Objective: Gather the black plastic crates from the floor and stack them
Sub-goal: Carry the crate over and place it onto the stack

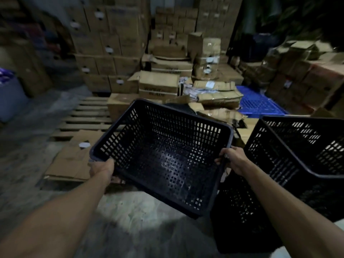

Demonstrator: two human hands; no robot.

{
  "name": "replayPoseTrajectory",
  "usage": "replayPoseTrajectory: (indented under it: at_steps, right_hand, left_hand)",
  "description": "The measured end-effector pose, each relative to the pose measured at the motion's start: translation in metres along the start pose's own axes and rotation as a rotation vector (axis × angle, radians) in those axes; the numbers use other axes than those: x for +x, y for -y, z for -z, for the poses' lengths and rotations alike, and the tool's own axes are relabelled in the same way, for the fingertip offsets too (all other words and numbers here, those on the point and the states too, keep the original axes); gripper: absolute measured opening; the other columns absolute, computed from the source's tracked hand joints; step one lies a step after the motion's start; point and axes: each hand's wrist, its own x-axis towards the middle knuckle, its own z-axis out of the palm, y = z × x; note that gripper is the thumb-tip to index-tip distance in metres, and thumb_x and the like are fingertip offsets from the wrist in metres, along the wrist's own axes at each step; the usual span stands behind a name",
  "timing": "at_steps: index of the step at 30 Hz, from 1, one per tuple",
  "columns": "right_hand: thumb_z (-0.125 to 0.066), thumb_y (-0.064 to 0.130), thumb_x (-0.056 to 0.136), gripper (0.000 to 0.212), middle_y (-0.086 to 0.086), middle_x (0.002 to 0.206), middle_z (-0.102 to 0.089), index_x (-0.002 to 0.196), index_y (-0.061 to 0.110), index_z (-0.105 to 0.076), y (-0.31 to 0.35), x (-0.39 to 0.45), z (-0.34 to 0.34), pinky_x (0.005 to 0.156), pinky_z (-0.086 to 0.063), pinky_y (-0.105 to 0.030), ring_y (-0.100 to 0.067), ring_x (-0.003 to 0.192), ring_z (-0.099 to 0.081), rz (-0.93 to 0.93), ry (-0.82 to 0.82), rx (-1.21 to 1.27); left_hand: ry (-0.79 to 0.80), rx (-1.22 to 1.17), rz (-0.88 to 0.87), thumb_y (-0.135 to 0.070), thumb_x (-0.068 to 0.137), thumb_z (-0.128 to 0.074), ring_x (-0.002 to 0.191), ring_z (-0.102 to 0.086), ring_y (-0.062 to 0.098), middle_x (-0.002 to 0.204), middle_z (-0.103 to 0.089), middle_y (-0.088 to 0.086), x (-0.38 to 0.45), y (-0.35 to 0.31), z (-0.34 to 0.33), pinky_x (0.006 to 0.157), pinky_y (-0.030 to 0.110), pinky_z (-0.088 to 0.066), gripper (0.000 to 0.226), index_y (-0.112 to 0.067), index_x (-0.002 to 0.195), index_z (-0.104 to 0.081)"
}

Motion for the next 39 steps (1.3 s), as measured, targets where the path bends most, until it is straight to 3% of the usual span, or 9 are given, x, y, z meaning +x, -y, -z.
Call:
replayPoseTrajectory:
  at_steps: [5,9,12,15,18,22,25,29,39]
  right_hand:
    - [-0.051,-0.010,0.083,0.010,-0.024,0.063,-0.062,0.083,0.000,-0.049,0.040,-0.022,0.063,0.032,-0.044,-0.026,-0.025,0.036,-0.063,0.092,0.047,-0.024]
    - [-0.052,-0.008,0.083,0.009,-0.018,0.055,-0.063,0.081,0.000,-0.050,0.066,-0.046,0.109,0.035,-0.047,-0.027,-0.026,0.039,-0.064,0.174,0.090,-0.004]
    - [-0.053,-0.009,0.082,0.008,-0.018,0.062,-0.060,0.079,-0.003,-0.052,0.078,-0.059,0.133,0.039,-0.051,-0.030,-0.027,0.041,-0.065,0.235,0.092,0.016]
    - [-0.053,-0.009,0.082,0.008,-0.017,0.054,-0.062,0.077,-0.004,-0.052,0.089,-0.075,0.163,0.041,-0.052,-0.031,-0.029,0.042,-0.065,0.273,0.076,0.020]
    - [-0.052,-0.009,0.081,0.004,-0.016,0.043,-0.061,0.080,-0.006,-0.050,0.110,-0.094,0.193,0.039,-0.051,-0.030,-0.029,0.041,-0.065,0.320,0.038,0.025]
    - [-0.053,-0.008,0.080,0.010,-0.020,0.048,-0.064,0.089,-0.008,-0.050,0.134,-0.121,0.230,0.041,-0.053,-0.031,-0.031,0.045,-0.068,0.373,0.024,-0.015]
    - [-0.050,-0.007,0.082,0.005,-0.019,0.048,-0.065,0.087,-0.006,-0.051,0.143,-0.140,0.264,0.035,-0.049,-0.026,-0.025,0.037,-0.065,0.385,-0.012,-0.013]
    - [-0.050,-0.007,0.085,0.002,-0.017,0.045,-0.064,0.085,-0.009,-0.051,0.158,-0.154,0.306,0.034,-0.049,-0.027,-0.024,0.038,-0.065,0.414,-0.036,0.058]
    - [-0.057,0.003,0.085,0.009,-0.014,0.057,-0.056,0.075,0.001,-0.057,0.193,-0.160,0.429,0.031,-0.040,-0.018,-0.012,0.026,-0.051,0.486,-0.243,0.171]
  left_hand:
    - [-0.083,0.017,-0.127,-0.027,0.069,-0.070,0.091,-0.069,0.038,0.113,-0.069,0.018,-0.067,-0.021,0.023,0.077,0.049,-0.060,0.063,-0.010,0.127,-0.053]
    - [-0.086,-0.082,-0.125,-0.022,0.060,-0.071,0.106,-0.064,0.041,0.123,-0.063,0.022,-0.123,-0.033,0.046,0.087,0.053,-0.057,0.079,-0.009,0.134,-0.048]
    - [-0.109,-0.103,-0.131,-0.014,0.065,-0.071,0.111,-0.061,0.040,0.127,-0.059,0.025,-0.160,-0.056,0.060,0.090,0.051,-0.056,0.072,0.000,0.132,-0.050]
    - [-0.093,-0.131,-0.233,-0.002,0.076,-0.065,0.124,-0.052,0.042,0.144,-0.045,0.024,-0.197,-0.082,0.074,0.099,0.050,-0.050,0.080,-0.006,0.148,-0.031]
    - [-0.031,-0.099,-0.346,0.002,0.082,-0.059,0.119,-0.054,0.042,0.134,-0.054,0.024,-0.226,-0.099,0.085,0.099,0.046,-0.050,0.058,0.001,0.138,-0.044]
    - [-0.080,0.077,-0.476,-0.009,0.084,-0.065,0.119,-0.053,0.043,0.128,-0.056,0.026,-0.261,-0.109,0.103,0.100,0.046,-0.047,0.045,0.001,0.126,-0.052]
    - [-0.185,0.364,-0.601,-0.017,0.082,-0.068,0.102,-0.060,0.039,0.111,-0.065,0.024,-0.294,-0.106,0.117,0.087,0.043,-0.053,0.030,0.001,0.105,-0.063]
    - [-0.310,0.437,-0.692,-0.021,0.082,-0.065,0.097,-0.061,0.037,0.096,-0.063,0.018,-0.350,-0.109,0.118,0.082,0.042,-0.052,0.015,-0.008,0.085,-0.057]
    - [-0.162,0.188,-0.709,-0.014,0.084,-0.060,0.074,-0.057,0.030,0.095,-0.067,0.023,-0.479,-0.162,0.078,0.058,0.037,-0.046,0.029,0.008,0.100,-0.070]
